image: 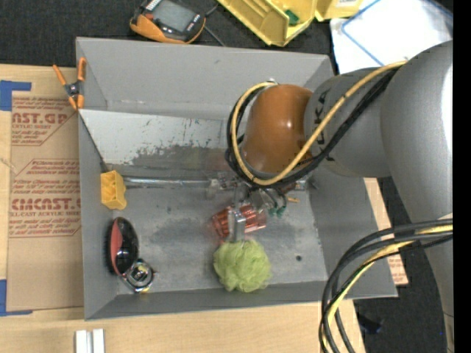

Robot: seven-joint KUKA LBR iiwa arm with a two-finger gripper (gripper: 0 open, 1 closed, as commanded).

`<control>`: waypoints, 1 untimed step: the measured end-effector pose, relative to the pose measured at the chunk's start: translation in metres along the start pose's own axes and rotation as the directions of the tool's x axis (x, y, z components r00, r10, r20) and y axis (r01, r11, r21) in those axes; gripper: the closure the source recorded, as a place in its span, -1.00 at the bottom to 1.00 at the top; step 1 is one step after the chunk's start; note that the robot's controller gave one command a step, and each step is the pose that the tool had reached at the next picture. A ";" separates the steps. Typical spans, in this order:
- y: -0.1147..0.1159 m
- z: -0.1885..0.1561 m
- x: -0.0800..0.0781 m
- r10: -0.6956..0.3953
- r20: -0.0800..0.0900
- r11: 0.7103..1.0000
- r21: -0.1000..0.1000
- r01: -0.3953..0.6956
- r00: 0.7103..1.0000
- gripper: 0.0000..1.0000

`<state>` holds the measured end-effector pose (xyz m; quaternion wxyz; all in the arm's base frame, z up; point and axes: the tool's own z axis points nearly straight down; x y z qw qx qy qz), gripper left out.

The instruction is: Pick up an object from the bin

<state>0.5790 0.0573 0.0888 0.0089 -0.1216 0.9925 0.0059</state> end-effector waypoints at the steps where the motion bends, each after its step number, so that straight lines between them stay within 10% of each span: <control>1: 0.004 -0.022 0.008 -0.029 -0.006 1.000 0.001 0.029 1.000 -1.00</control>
Offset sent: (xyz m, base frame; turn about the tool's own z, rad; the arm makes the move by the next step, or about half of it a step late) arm -0.0332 -0.0120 -0.0188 -0.0552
